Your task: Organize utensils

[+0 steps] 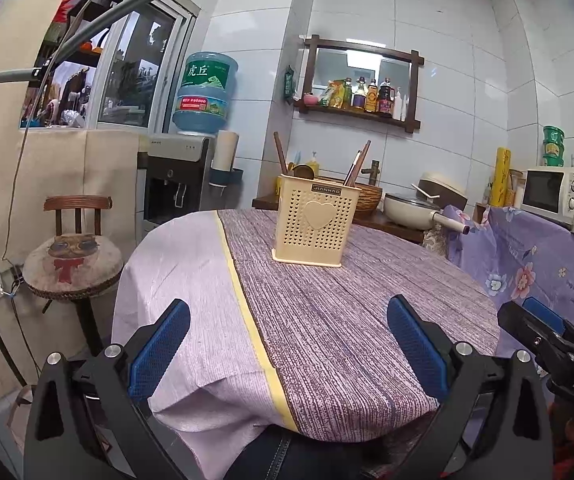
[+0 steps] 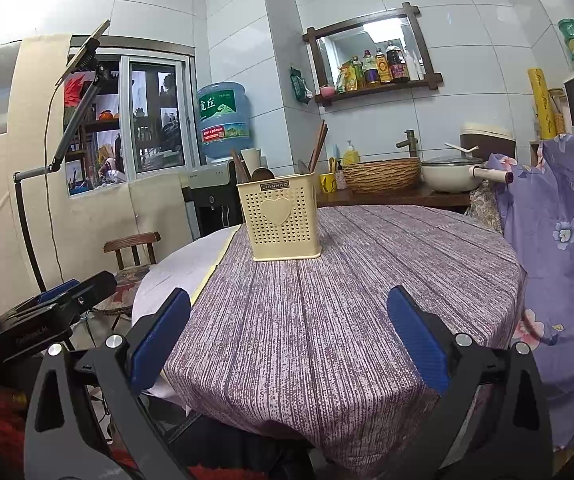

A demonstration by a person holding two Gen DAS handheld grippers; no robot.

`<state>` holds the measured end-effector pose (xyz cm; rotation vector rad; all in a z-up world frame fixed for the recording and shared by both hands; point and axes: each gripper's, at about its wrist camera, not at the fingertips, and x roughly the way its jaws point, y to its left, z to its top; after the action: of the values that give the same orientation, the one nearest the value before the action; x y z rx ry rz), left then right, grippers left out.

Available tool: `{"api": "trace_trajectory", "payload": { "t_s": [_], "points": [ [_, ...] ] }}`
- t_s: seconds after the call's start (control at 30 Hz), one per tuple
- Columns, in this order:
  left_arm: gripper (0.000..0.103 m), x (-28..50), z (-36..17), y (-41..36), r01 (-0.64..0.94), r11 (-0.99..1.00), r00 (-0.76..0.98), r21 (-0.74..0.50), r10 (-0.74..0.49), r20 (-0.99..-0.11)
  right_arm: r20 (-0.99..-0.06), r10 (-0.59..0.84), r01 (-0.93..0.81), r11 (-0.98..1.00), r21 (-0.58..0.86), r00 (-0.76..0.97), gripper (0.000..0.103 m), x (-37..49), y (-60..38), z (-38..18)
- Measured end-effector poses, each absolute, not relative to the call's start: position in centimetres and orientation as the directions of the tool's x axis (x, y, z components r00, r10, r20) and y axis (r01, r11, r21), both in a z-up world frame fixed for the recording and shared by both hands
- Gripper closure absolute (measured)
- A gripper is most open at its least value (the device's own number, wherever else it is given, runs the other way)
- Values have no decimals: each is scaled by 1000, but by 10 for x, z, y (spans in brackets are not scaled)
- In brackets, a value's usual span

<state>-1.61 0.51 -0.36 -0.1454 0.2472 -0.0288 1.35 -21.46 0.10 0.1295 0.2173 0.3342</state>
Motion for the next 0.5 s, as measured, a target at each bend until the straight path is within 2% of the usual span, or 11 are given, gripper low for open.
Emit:
{"api": "trace_trajectory", "payload": {
  "t_s": [0.5],
  "points": [
    [5, -16, -3, 1, 38, 987, 967, -157, -76, -244, -194, 338, -308, 936, 169, 921, 6, 15, -217, 0]
  ]
}}
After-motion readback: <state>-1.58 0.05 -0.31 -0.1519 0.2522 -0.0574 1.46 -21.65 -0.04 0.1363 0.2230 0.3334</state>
